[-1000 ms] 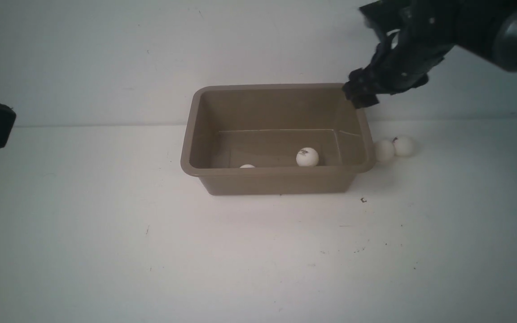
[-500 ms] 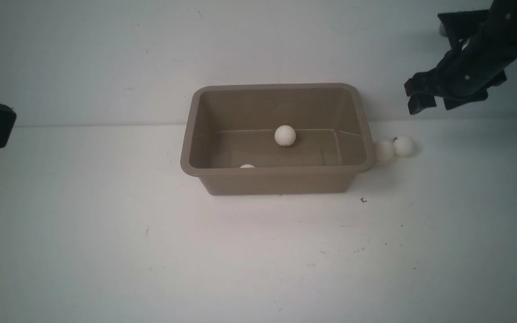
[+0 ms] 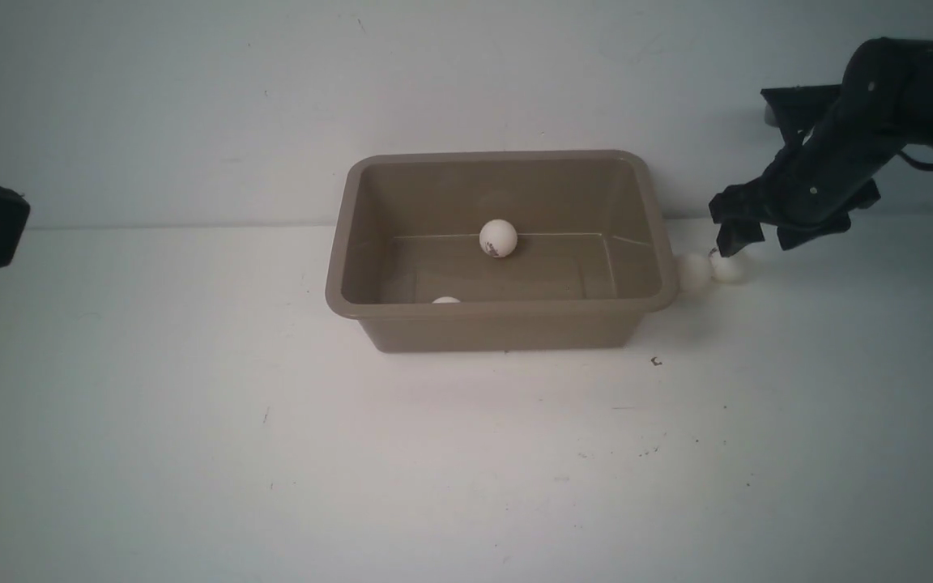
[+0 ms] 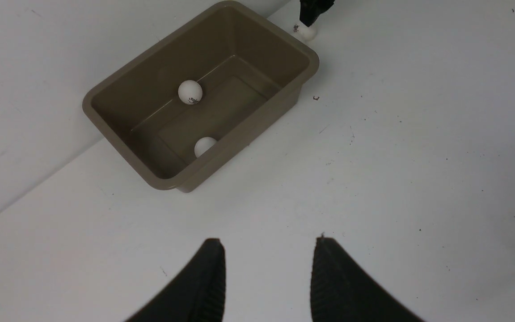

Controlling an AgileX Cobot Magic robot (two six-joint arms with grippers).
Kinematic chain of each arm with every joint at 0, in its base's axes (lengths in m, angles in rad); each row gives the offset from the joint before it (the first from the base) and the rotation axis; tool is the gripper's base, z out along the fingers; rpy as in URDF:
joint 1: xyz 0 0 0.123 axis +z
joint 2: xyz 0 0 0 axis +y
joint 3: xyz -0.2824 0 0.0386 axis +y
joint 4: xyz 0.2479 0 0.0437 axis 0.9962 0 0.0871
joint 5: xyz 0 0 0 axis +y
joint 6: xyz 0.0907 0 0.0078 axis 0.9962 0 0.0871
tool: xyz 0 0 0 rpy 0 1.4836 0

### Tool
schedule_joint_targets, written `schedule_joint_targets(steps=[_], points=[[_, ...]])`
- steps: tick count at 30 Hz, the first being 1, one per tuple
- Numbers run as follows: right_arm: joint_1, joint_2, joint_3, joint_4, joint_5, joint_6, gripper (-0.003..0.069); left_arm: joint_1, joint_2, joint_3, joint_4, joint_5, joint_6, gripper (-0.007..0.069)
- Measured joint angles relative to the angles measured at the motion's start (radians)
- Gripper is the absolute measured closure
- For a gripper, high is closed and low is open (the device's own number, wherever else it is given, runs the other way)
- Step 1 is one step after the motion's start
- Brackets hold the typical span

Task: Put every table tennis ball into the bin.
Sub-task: Use the right arm to clamp the table tennis ball closest to it

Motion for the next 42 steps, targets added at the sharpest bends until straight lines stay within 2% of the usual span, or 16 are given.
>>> schedule_joint_targets(steps=[20,34,42], points=[[0.017,0.061,0.0,0.004,-0.055,-0.002,0.016,0.0,0.0,0.0,0.0,0.0,0.0,0.0377],[0.017,0.09,-0.026,0.003,-0.096,-0.027,0.0262,0.0,0.0,0.0,0.0,0.0,-0.003,0.0377],[0.017,0.113,-0.076,0.003,-0.075,-0.028,0.0291,0.0,0.0,0.0,0.0,0.0,-0.009,0.0377]])
